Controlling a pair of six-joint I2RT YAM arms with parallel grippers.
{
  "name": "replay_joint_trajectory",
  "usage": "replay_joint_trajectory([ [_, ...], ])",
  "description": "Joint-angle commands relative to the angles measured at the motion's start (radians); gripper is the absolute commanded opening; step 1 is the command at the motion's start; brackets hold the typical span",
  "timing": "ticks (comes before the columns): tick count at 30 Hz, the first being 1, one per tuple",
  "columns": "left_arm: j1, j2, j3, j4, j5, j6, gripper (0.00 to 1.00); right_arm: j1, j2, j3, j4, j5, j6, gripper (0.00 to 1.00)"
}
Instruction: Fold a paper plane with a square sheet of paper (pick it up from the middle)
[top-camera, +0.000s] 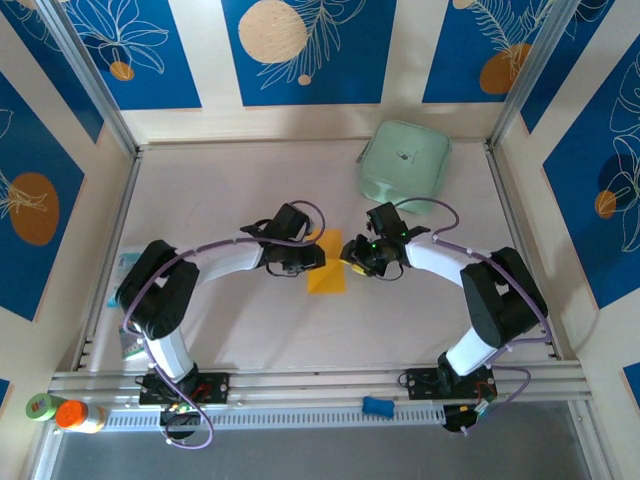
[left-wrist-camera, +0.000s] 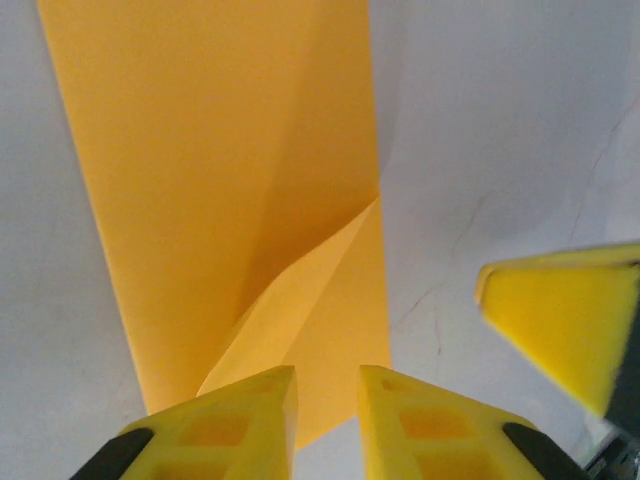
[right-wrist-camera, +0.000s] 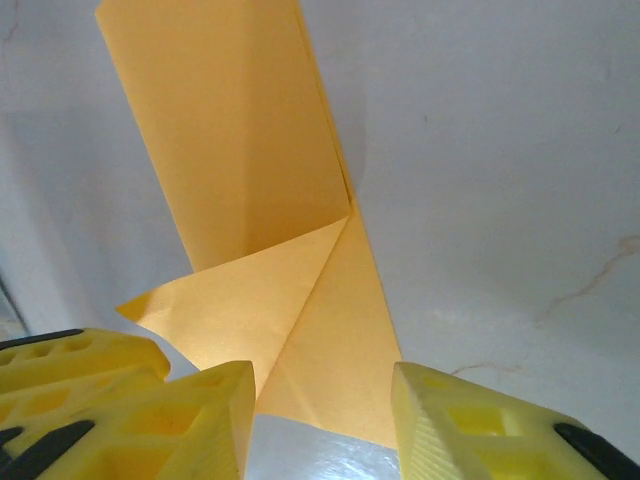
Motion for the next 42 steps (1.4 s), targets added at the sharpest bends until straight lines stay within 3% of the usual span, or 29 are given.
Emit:
replay_joint_trajectory([
  [1, 0.01, 0.048, 0.036, 0.03, -0.054, -0.018, 0.2, -0.001, 0.012, -0.014, 0.054, -0.065, 0.081, 0.4],
  [11, 0.02, 0.114, -0.008, 0.1, -0.095, -0.072, 0.13, 0.013, 0.078, 0.005, 0.081, -0.073, 0.127, 0.38],
  [42, 0.04, 0.132, -0.109, 0.146, -0.078, -0.226, 0.12, 0.059, 0.222, 0.13, 0.059, -0.089, 0.117, 0.34],
])
